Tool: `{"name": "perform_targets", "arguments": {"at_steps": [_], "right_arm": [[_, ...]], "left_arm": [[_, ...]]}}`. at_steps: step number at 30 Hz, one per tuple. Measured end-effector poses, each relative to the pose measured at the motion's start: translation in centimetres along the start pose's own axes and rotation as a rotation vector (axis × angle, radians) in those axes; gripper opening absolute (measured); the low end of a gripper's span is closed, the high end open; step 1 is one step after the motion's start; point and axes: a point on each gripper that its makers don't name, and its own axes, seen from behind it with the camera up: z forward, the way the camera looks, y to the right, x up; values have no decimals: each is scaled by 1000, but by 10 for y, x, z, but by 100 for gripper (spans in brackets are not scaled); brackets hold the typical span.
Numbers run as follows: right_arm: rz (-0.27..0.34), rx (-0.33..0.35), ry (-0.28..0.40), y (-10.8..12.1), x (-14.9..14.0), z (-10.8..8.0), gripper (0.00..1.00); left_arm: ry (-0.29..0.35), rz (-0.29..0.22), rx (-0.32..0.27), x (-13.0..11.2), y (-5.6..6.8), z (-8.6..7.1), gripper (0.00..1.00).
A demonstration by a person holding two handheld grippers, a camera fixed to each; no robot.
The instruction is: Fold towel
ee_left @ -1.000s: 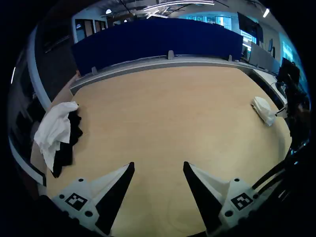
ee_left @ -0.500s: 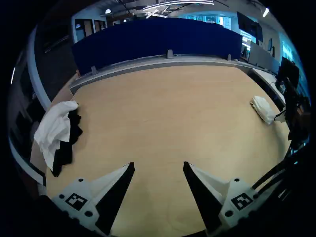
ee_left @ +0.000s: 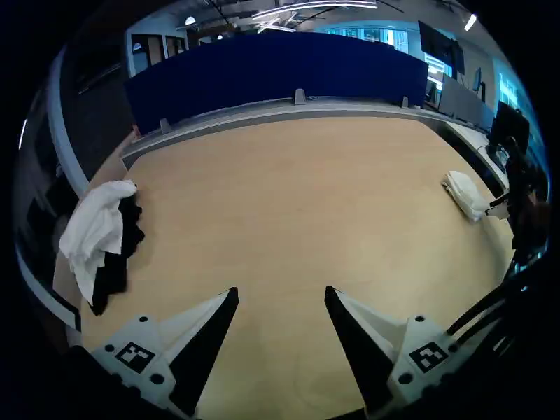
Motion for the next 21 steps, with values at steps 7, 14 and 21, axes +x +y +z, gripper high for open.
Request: {"name": "perform_targets", "arguments": {"at_steps": [7, 14, 21], "right_arm": [[-3, 31, 40, -11, 12, -7, 81], [-12, 56, 71, -22, 26, -11, 82], [-22, 101, 118, -45, 47, -14, 82]], "left_arm": [[0, -2, 0, 1, -2, 0, 91], [2, -5, 0, 1, -4, -2, 92], [4, -10, 3, 0, -6, -3, 91]]}}
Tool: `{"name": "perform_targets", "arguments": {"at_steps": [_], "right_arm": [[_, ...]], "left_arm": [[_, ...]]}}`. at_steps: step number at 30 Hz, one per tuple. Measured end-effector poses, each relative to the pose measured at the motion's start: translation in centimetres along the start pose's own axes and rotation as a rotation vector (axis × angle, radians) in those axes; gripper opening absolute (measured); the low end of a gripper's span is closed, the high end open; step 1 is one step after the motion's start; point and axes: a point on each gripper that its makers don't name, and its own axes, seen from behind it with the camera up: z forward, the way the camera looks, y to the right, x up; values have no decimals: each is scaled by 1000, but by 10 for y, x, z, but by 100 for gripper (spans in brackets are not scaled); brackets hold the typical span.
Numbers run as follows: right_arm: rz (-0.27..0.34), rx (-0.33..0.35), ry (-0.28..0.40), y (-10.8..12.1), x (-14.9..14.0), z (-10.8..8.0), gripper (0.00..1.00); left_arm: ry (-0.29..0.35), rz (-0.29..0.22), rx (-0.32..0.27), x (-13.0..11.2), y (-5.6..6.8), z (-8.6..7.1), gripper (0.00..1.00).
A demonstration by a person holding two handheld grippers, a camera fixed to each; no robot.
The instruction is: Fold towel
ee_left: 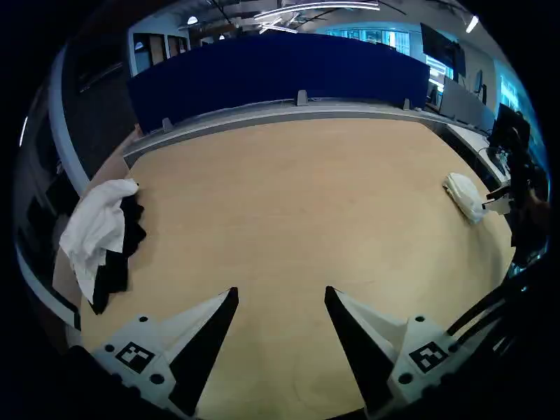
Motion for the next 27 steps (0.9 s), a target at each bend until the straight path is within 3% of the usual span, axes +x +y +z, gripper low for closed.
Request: {"name": "perform_targets", "arguments": {"at_steps": [15, 27], "right_arm": [[-37, 103, 36, -61, 29, 15, 75], [-41, 104, 18, -66, 29, 27, 42]], "left_arm": [[4, -12, 12, -4, -8, -4, 91], [3, -18, 16, -7, -14, -6, 91]]}}
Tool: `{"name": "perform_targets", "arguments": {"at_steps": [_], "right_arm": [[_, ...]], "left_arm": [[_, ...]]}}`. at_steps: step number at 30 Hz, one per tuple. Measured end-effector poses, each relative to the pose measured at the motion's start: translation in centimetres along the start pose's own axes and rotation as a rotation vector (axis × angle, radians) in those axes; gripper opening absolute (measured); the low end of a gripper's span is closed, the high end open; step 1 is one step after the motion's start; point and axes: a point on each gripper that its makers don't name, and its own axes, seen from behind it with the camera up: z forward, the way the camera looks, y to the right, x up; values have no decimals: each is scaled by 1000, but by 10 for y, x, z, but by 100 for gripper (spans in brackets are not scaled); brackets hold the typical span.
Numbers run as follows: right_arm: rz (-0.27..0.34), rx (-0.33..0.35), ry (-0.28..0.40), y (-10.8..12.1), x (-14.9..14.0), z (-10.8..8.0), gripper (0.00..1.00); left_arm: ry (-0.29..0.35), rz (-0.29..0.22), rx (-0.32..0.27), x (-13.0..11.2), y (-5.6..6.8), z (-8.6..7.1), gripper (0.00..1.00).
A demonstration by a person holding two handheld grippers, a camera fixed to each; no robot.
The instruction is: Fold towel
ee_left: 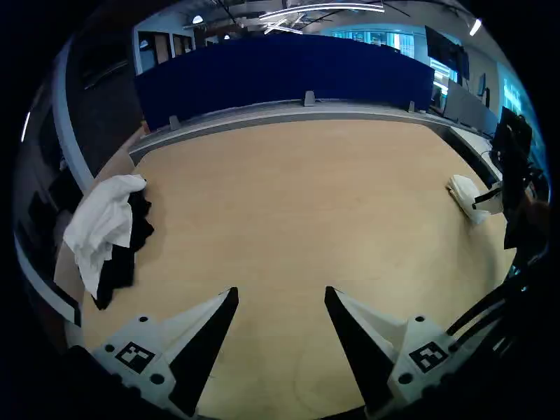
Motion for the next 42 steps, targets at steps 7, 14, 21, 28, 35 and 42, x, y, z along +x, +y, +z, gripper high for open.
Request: {"name": "perform_targets", "arguments": {"at_steps": [7, 14, 21, 28, 35, 42], "right_arm": [[-1, -11, -18, 2, -4, 1, 21], [0, -15, -26, 3, -5, 1, 6], [-4, -9, -10, 2, -1, -3, 5], [-16, 4, 21, 0, 7, -14, 5], [-25, 23, 18, -3, 5, -19, 4], [-22, 24, 21, -4, 4, -21, 4]], "left_arm": [[-2, -6, 1, -3, -2, 1, 91], [-1, -2, 1, -4, -1, 0, 92], [2, -6, 1, -3, -1, 0, 92], [5, -3, 2, -1, -1, -1, 92], [9, -6, -1, 0, 0, -1, 92], [9, -2, -1, -1, 0, -2, 91]]}}
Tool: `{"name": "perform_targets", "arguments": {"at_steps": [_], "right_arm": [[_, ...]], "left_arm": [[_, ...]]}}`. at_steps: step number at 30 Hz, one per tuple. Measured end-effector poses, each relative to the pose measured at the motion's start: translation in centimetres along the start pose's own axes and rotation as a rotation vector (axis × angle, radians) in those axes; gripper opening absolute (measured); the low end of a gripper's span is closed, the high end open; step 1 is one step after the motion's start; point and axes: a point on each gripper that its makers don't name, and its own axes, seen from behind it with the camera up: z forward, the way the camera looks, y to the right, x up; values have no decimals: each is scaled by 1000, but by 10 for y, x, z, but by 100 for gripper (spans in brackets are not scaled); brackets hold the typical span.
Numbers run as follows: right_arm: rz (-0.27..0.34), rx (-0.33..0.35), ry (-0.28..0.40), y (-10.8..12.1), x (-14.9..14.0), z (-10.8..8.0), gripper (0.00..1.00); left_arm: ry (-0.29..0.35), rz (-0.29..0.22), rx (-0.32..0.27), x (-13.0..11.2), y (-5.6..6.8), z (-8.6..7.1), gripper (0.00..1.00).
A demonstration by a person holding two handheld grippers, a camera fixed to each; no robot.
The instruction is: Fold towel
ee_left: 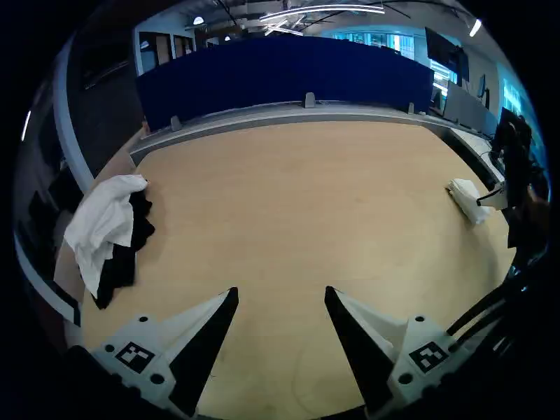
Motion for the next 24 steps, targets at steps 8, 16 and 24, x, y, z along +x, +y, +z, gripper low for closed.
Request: {"name": "perform_targets", "arguments": {"at_steps": [8, 16, 24], "right_arm": [[11, -2, -6, -2, -4, 3, 28], [7, 8, -10, -6, -7, 4, 55], [22, -23, 0, 7, -5, 1, 74]], "left_arm": [[0, -1, 1, -1, -1, 1, 92], [0, -2, 3, 0, -2, 1, 91], [1, 2, 1, 1, 1, 2, 91]]}}
